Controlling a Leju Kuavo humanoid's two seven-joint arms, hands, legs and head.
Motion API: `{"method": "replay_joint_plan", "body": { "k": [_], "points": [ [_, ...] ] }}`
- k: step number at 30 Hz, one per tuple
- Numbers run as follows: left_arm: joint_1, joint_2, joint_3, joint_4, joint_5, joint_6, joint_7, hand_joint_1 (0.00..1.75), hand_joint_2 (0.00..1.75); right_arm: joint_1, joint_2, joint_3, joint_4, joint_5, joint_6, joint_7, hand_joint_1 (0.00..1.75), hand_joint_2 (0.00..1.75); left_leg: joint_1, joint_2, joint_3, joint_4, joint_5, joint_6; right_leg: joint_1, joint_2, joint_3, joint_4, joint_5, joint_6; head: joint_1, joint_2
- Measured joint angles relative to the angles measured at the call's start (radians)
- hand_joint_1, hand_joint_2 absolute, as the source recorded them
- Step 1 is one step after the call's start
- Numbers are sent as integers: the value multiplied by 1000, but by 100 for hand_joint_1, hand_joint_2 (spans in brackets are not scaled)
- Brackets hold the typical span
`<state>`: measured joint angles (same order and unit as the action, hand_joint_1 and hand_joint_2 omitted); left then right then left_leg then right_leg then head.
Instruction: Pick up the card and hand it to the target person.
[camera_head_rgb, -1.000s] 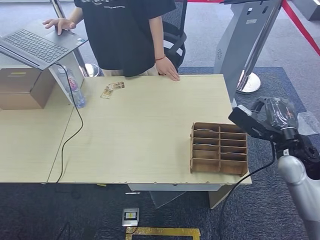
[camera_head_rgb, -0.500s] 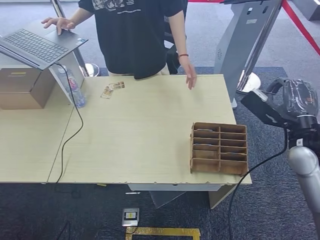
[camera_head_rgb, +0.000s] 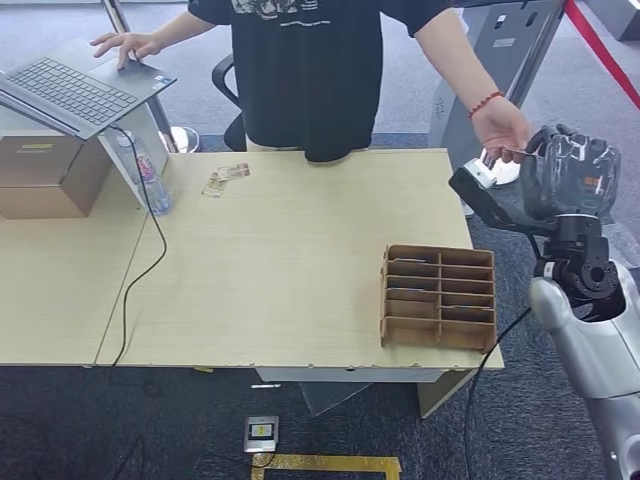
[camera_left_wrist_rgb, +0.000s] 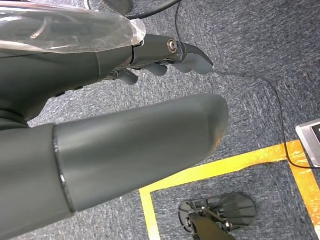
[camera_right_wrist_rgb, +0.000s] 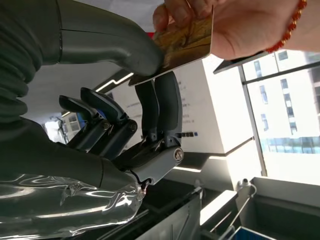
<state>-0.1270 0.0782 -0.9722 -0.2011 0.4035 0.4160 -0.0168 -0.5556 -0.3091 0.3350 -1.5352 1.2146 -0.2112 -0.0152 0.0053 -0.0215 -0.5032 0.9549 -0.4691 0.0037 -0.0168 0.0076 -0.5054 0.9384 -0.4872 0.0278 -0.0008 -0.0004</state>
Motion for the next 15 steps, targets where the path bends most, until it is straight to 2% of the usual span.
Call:
{"method": "replay_joint_plan", "body": {
  "k": [6,7,10,11,15],
  "points": [
    [-3,-5,0,0,-6,2,8,0,0,-50,48,46,112,60,-61,22,175,175,0,0,0,0,0,0,0,0,0,0,0,0,0,0],
    [-3,-5,-1,0,-7,2,8,0,0,-56,53,51,127,64,-63,24,165,175,0,0,0,0,0,0,0,0,0,0,0,0,0,0],
    [-4,-6,-1,0,-9,2,9,0,0,-69,68,64,169,69,-65,27,37,175,0,0,0,0,0,0,0,0,0,0,0,0,0,0],
    [-4,-6,-1,0,-9,2,10,0,0,-71,72,68,181,66,-66,27,2,175,0,0,0,0,0,0,0,0,0,0,0,0,0,0],
    [-4,-6,-1,0,-7,2,10,0,0,-73,83,76,210,23,-69,25,0,175,0,0,0,0,0,0,0,0,0,0,0,0,0,0]
  ]
}}
